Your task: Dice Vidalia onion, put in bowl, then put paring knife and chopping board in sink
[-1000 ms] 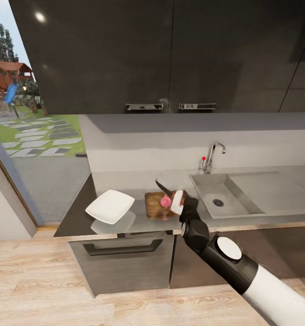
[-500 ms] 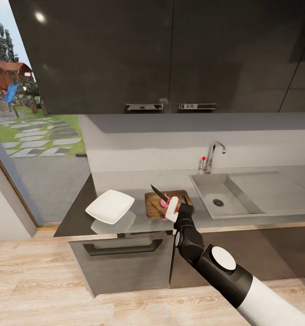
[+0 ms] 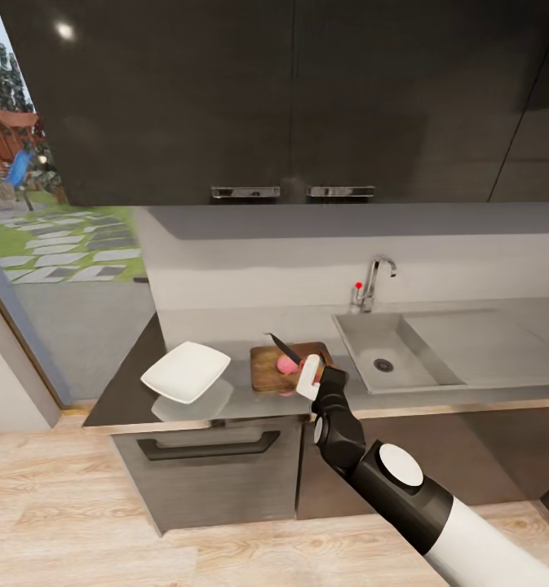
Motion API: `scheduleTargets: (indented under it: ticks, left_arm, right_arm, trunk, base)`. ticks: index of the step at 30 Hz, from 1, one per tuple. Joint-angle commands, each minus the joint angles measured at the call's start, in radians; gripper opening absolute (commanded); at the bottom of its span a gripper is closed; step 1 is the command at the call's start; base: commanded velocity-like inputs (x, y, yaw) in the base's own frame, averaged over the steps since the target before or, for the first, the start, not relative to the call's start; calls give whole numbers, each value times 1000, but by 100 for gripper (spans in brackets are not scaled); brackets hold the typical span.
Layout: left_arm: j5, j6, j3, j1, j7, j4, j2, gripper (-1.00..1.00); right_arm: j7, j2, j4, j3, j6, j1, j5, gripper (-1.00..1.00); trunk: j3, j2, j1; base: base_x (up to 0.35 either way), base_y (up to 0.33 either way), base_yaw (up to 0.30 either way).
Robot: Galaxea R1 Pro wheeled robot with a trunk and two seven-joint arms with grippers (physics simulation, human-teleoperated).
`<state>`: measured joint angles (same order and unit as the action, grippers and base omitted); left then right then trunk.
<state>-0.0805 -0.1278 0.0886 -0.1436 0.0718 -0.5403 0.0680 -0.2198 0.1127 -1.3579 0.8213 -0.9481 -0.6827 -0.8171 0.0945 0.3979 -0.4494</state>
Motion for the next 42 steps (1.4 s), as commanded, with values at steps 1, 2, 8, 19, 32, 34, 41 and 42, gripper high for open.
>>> scheduleTargets:
  ticks: [1,2,8,19,32,34,41,42]
  left_arm:
    - [-8,-1,5,0,0,-1,1,100]
    - [-8,-1,5,0,0,-1,1,100]
    - [-8,-1,4,0,0,-1,1,100]
    - [-8,-1,3,0,0,-1,3,100]
    - [-8,-1,3,0,0,-1,3,100]
    - [-8,-2,5,-1,0,1,3,100]
    - [-7,-2,4,-1,0,-13,5,100]
    - [-7,-1,4,-1,0,-13,6,100]
  right_arm:
    - [-9,1,-1,2,-4,-1,-12,-100]
    - [-9,1,-1,2,-4,-1,-11,-100]
    - [-9,1,-1,2,-4,-1,-12,-100]
    - [-10,0,-1,2,-4,-1,-11,-100]
    - [-10,-1,-1,4,-4,-1,-10,-100]
    - [-11,-12,10,5,-1,-1,5,-100]
    - [-11,-51,31,7,-3,0,4,-100]
    - [-11,-57,30,7,-3,0,5,-100]
  trunk:
    - [2,2,-1]
    - [2,2,-1]
    - [2,2,-1]
    - [2,2,-1]
    - [2,2,-1]
    - [2,2,-1]
    - [2,2,-1]
    - [2,2,-1]
  base:
    - [0,-262,0]
    - [0,-265,0]
    - [0,-210,0]
    - [115,9,0]
    - [96,35,0]
    - [0,0,0]
    - [0,0,0]
    - [0,0,0]
